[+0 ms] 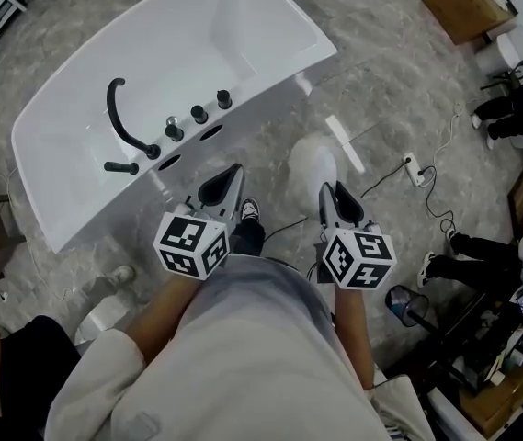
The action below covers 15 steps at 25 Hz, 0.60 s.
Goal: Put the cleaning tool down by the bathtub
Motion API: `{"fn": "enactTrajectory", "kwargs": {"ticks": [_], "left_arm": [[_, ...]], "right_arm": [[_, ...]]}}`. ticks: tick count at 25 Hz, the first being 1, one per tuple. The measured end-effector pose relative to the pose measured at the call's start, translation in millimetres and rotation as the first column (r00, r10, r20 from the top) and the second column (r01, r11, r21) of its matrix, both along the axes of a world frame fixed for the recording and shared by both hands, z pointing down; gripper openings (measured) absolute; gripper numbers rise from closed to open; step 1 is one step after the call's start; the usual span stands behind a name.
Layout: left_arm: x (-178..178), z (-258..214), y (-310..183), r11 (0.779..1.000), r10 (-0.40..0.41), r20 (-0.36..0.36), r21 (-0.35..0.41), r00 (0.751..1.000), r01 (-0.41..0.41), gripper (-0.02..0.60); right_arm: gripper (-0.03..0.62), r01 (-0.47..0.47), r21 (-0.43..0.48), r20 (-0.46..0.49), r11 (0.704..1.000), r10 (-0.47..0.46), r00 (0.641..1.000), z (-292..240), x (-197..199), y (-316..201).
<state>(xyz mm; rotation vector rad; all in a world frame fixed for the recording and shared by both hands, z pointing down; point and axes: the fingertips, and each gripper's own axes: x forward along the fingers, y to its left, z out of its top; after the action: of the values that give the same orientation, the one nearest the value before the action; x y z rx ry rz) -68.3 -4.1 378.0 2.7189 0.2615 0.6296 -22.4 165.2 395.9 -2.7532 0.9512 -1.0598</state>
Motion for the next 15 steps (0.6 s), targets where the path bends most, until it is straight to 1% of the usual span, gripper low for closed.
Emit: {"fn": "enactTrajectory", "kwargs": {"ticks": [9,15], "left_arm": [[27.0,-10.9,-18.6,1.000,-0.030,-0.033,-0.009,0.999,0.030,0.005],[29.3,-11.4,-34.7,0.998,-0.067,-0.039,-0.018,0.997,0.066,0.005]], "right_arm": [[0.075,0.037,0.002,-0.025,0.999,-0.037,0.999,-13.5,34.6,-17.9],[0.075,0.088,0.001,-0.028,0.996,-0.088,0.996,-16.5,45.3,-37.4]]}}
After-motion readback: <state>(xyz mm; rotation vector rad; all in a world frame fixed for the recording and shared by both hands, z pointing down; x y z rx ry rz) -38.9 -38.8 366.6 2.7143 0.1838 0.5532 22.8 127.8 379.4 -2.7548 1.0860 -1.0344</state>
